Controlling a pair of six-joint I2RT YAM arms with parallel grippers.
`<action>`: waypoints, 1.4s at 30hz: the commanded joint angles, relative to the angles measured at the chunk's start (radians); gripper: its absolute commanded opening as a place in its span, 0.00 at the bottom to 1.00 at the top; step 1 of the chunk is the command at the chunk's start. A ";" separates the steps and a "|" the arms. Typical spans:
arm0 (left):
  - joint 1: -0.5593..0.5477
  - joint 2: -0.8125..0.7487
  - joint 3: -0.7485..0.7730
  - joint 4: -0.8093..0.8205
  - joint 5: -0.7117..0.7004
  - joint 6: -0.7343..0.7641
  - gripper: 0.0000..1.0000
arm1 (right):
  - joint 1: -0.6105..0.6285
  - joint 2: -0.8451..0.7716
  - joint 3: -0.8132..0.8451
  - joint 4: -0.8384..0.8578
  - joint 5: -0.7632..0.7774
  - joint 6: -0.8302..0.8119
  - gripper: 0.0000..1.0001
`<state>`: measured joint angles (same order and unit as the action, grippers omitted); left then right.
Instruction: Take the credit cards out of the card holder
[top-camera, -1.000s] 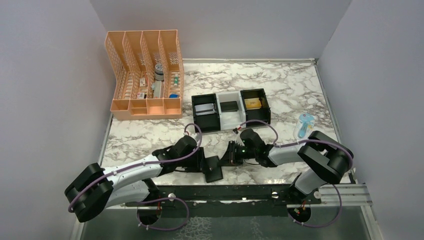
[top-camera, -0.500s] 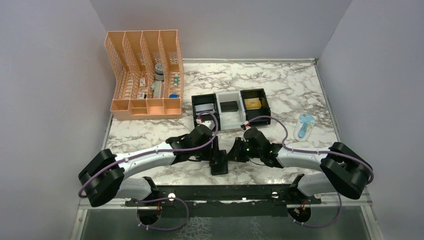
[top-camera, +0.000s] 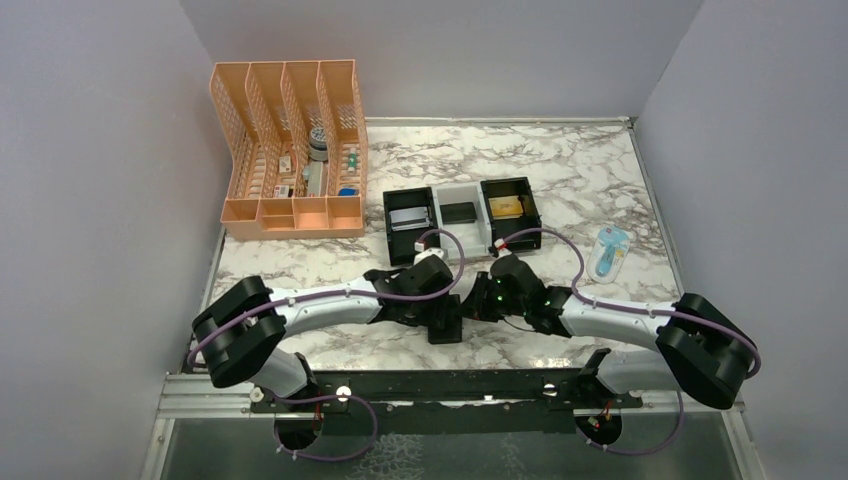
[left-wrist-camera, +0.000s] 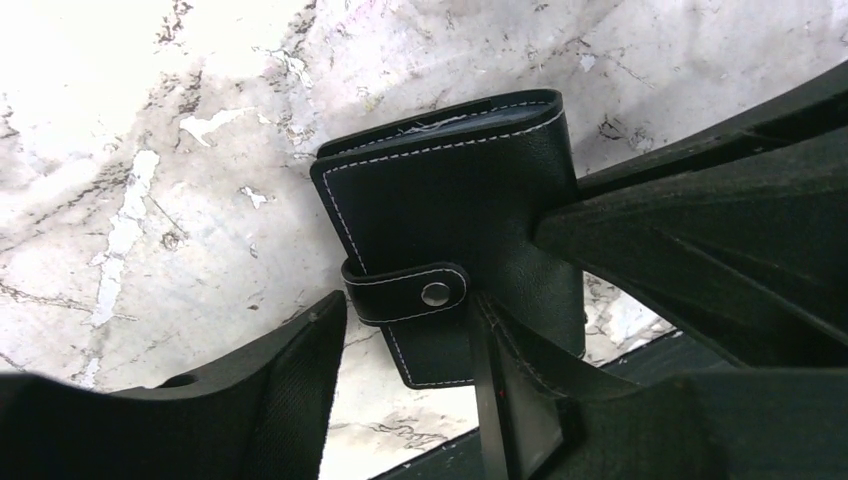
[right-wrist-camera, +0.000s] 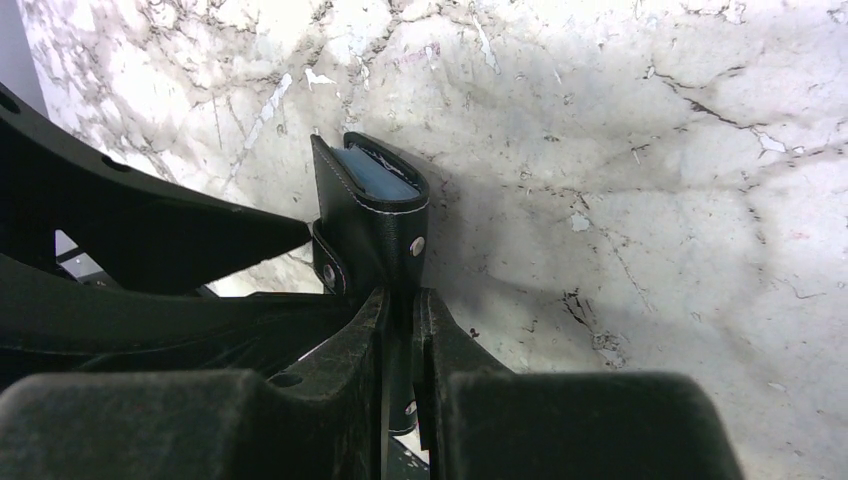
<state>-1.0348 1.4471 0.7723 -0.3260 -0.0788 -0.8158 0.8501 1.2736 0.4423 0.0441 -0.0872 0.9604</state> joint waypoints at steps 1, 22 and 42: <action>-0.007 0.037 0.060 -0.024 -0.063 0.028 0.52 | 0.006 -0.024 0.022 -0.026 0.055 -0.034 0.11; -0.008 0.020 0.034 -0.056 -0.155 0.035 0.20 | 0.006 -0.014 0.008 -0.048 0.095 -0.009 0.11; -0.010 0.013 0.095 -0.002 -0.069 0.069 0.54 | 0.006 -0.008 0.012 -0.047 0.095 -0.009 0.11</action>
<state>-1.0412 1.4605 0.8314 -0.3653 -0.1970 -0.7788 0.8520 1.2648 0.4423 0.0177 -0.0418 0.9497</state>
